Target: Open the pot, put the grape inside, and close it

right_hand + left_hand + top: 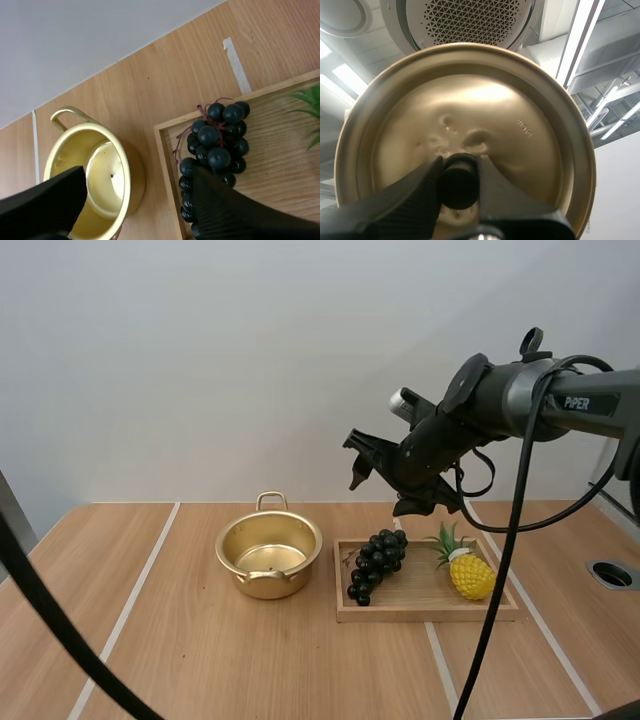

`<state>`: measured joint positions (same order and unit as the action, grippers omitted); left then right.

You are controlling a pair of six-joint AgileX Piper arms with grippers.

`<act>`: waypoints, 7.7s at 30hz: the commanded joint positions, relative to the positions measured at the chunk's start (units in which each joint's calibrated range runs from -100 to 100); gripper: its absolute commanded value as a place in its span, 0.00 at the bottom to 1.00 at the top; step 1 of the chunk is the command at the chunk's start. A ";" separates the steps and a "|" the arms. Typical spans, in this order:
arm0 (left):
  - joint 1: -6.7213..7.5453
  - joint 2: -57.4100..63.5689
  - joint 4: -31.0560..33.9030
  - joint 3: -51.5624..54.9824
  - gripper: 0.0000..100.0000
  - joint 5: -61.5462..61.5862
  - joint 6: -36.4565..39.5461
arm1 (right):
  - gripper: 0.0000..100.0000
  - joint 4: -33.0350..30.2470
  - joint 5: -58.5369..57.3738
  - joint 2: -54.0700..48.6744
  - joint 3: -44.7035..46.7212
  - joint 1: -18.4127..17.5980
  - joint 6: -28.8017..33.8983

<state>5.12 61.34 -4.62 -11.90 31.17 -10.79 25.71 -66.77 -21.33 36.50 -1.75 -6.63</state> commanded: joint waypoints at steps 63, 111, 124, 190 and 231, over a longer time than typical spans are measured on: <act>0.13 0.22 -0.17 -0.15 0.00 -1.37 0.24 | 1.00 -27.71 -3.82 18.93 -5.06 -5.17 40.20; 0.13 0.22 -0.17 -0.15 0.00 -1.37 0.24 | 0.00 -29.05 1.69 19.50 -5.06 -5.17 35.83; 0.13 0.22 -0.17 -0.15 0.00 -1.37 0.24 | 0.00 -29.39 2.86 -4.38 -5.06 -5.17 25.20; 0.13 0.22 -0.17 -0.15 0.00 -1.37 0.24 | 0.00 10.94 -6.66 16.67 -16.83 -11.52 -51.52; 0.13 0.22 -0.17 -0.15 0.00 -1.37 0.24 | 0.00 3.81 -4.42 36.02 -16.83 -11.84 -51.71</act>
<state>5.12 61.34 -4.62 -11.90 31.17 -10.79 33.47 -64.91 14.09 19.22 -13.57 -58.35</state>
